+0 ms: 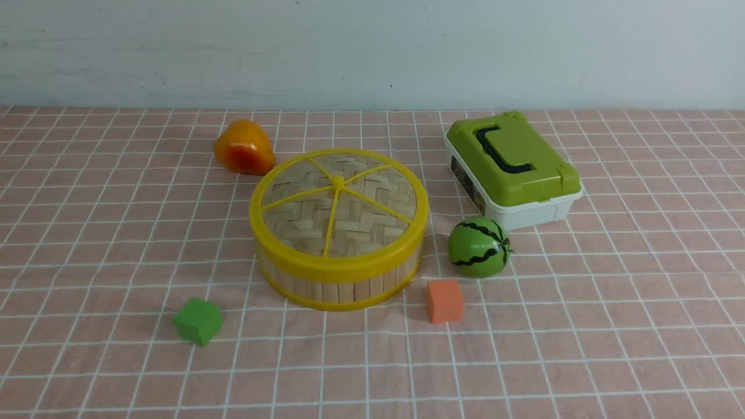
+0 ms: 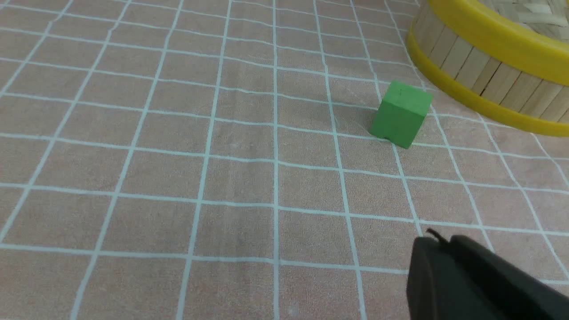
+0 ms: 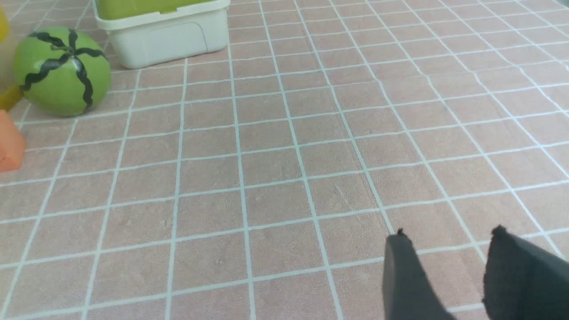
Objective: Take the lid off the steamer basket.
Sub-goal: Use the left arm to lift the lid of the steamer
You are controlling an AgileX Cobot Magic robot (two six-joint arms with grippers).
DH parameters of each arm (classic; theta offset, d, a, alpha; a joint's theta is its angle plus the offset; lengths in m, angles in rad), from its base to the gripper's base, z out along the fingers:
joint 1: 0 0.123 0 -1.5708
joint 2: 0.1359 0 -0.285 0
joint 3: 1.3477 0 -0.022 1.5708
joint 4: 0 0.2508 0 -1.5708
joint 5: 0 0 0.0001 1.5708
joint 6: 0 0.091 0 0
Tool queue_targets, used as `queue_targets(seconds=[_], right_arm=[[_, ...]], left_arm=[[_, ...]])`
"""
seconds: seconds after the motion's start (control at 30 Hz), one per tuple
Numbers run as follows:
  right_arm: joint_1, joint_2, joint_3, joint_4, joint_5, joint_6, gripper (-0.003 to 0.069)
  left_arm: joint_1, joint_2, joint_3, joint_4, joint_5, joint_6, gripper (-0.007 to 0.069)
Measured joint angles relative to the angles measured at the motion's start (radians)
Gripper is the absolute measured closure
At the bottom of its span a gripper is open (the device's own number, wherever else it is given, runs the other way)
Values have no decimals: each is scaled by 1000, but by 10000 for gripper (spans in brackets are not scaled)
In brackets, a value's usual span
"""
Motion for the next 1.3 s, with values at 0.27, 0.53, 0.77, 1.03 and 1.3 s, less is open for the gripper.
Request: queue_targets(seconds=[0.27,0.53,0.77,1.03,1.3], right_arm=[[0,0,0,0,0,0,418],[0,0,0,0,0,0,418],[0,0,0,0,0,0,418],[0,0,0,0,0,0,418],[0,0,0,0,0,0,418]], left_arm=[[0,0,0,0,0,0,587],[0,0,0,0,0,0,580],[0,0,0,0,0,0,571],[0,0,0,0,0,0,563],[0,0,0,0,-106,0,553]])
